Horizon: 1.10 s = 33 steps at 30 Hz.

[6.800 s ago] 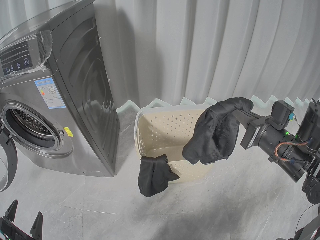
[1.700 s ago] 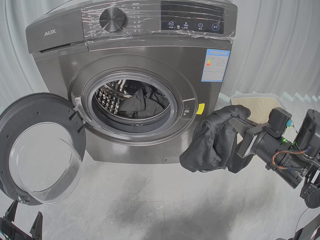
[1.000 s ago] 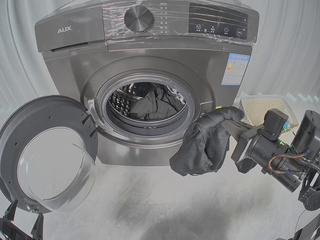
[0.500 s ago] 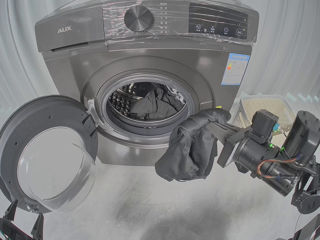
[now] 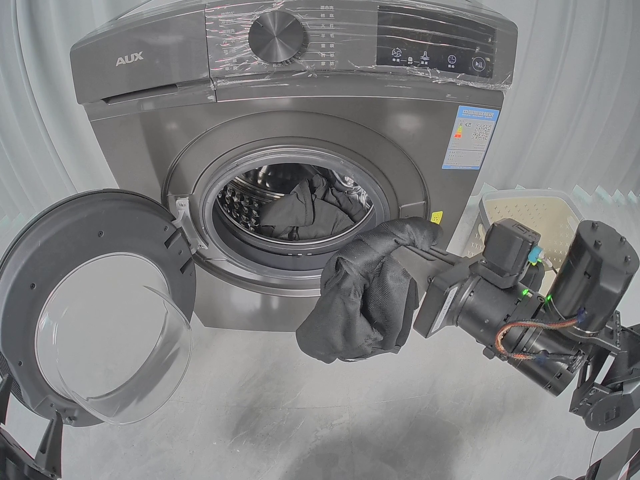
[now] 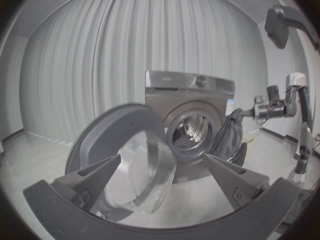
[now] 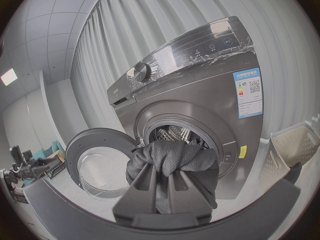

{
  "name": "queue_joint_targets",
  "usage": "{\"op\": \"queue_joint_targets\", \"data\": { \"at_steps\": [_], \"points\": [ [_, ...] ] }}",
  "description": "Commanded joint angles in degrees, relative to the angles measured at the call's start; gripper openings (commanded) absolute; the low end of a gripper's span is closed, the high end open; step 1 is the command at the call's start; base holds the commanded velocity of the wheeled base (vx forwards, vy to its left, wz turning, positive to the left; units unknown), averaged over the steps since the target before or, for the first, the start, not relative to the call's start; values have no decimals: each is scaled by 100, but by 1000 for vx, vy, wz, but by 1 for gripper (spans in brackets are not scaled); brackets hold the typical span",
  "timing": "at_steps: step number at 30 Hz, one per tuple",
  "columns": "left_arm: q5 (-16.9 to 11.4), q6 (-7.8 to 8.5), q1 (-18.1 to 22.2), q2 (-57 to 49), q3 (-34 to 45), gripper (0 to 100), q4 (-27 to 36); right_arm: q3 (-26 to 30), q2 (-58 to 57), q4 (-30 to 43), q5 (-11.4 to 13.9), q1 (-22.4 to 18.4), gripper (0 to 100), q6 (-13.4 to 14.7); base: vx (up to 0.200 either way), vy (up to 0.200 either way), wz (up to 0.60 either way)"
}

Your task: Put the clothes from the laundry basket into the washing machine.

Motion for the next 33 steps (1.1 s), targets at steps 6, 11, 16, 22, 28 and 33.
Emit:
{"op": "queue_joint_targets", "data": {
  "at_steps": [6,11,16,22,28,33],
  "points": [
    [-1908,-86,-22,1925,-515,100,-169,-374,235,-257,-61,5,0,8,0,0,0],
    [-2471,29,-110,3024,-506,100,-678,-611,393,-292,-52,13,0,69,0,0,0],
    [-2550,90,-453,3718,-489,100,-1127,-690,587,-301,-34,22,0,69,0,0,0],
    [-2374,72,-1261,5379,-506,100,-2348,-874,921,-600,-69,22,0,69,0,0,0],
    [-2312,37,-1718,6451,-524,100,-3166,-866,947,-600,-69,31,0,69,0,0,0],
    [-2075,11,-2017,7251,-638,100,-3799,-831,965,-600,-78,66,0,69,0,0,0]
  ]
}}
